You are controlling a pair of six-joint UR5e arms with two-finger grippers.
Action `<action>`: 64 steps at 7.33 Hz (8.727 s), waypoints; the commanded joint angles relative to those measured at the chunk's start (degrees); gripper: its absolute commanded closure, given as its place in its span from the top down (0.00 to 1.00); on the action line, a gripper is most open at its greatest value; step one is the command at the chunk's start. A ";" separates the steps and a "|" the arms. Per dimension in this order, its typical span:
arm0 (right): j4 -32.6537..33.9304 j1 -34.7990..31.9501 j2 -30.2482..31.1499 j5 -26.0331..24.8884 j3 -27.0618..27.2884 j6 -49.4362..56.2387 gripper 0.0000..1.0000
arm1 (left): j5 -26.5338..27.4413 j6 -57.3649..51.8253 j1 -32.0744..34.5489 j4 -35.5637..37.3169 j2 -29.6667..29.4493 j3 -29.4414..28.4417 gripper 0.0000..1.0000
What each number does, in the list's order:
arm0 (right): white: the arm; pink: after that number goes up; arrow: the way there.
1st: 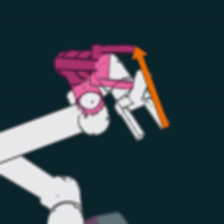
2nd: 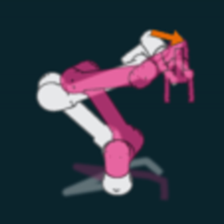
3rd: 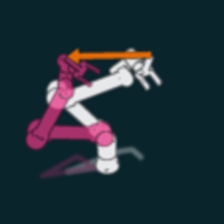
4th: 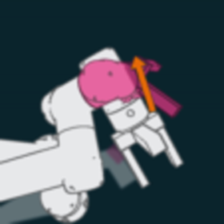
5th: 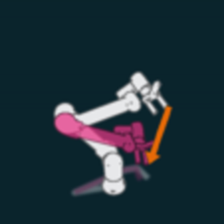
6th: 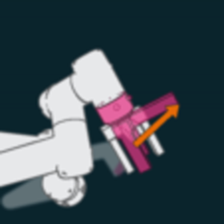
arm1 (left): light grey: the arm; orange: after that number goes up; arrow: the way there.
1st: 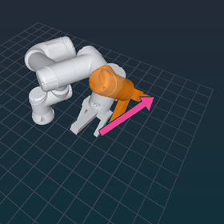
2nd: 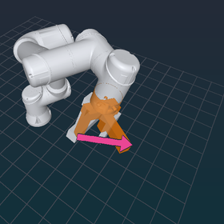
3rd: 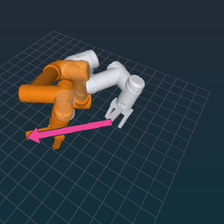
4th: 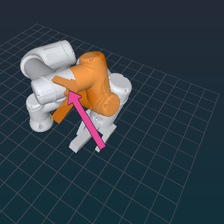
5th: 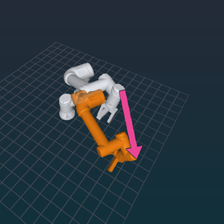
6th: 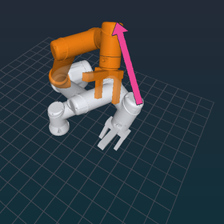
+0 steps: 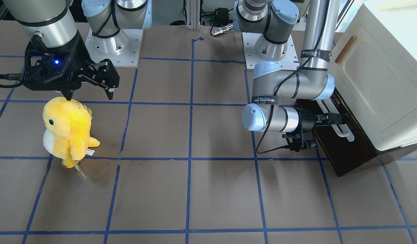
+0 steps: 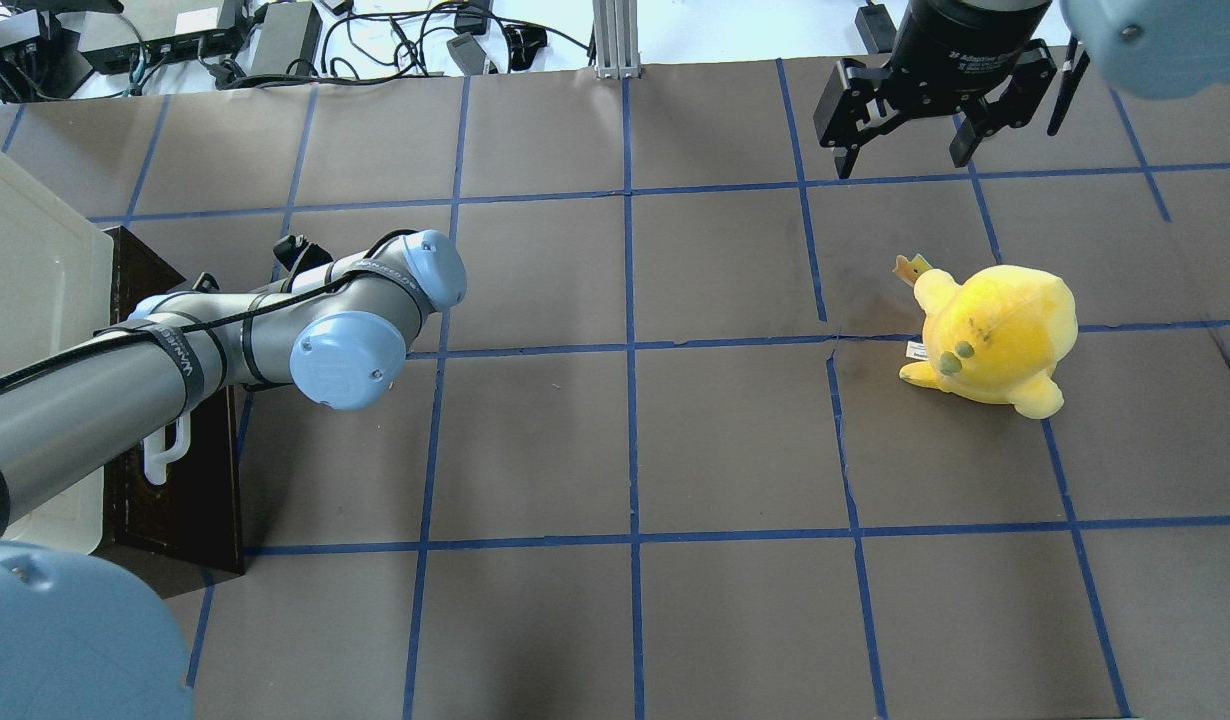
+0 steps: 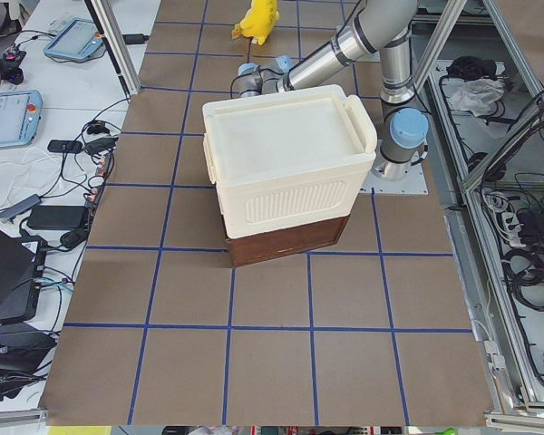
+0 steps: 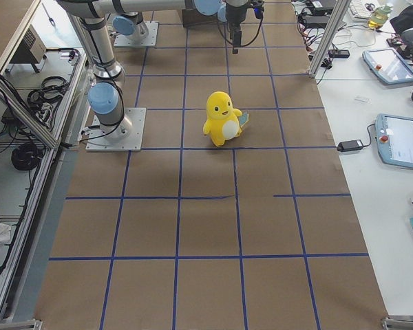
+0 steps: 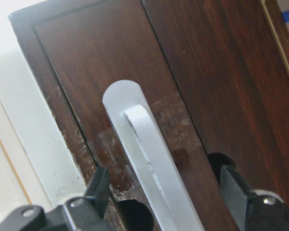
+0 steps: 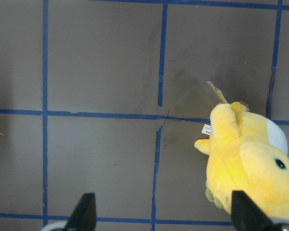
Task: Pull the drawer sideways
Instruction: 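Close the left gripper around the white bar handle, then hold the handle firmly with the left gripper, then pull the handle with the left gripper, sliding the drawer out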
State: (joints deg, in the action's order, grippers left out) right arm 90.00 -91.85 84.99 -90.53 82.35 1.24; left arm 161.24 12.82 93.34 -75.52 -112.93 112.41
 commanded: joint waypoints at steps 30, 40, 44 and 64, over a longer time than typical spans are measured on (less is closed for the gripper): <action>0.00 0.00 0.00 0.00 0.00 -0.01 1.00 | -1.19 -0.69 0.09 -0.69 1.31 1.23 0.30; 0.00 0.00 0.00 0.00 0.00 -0.01 1.00 | -1.45 -0.87 2.62 -0.86 1.22 -0.09 0.23; 0.00 0.00 0.00 0.00 0.00 -0.01 1.00 | -3.82 -0.78 5.53 -1.12 1.40 -0.26 0.23; 0.00 0.00 0.00 0.00 0.00 -0.01 1.00 | -8.57 -0.95 10.19 -4.20 1.05 -4.74 0.37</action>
State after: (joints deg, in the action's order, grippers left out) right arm 90.00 -91.84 84.99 -90.53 82.35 1.23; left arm 153.03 11.85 103.54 -79.74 -111.91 107.66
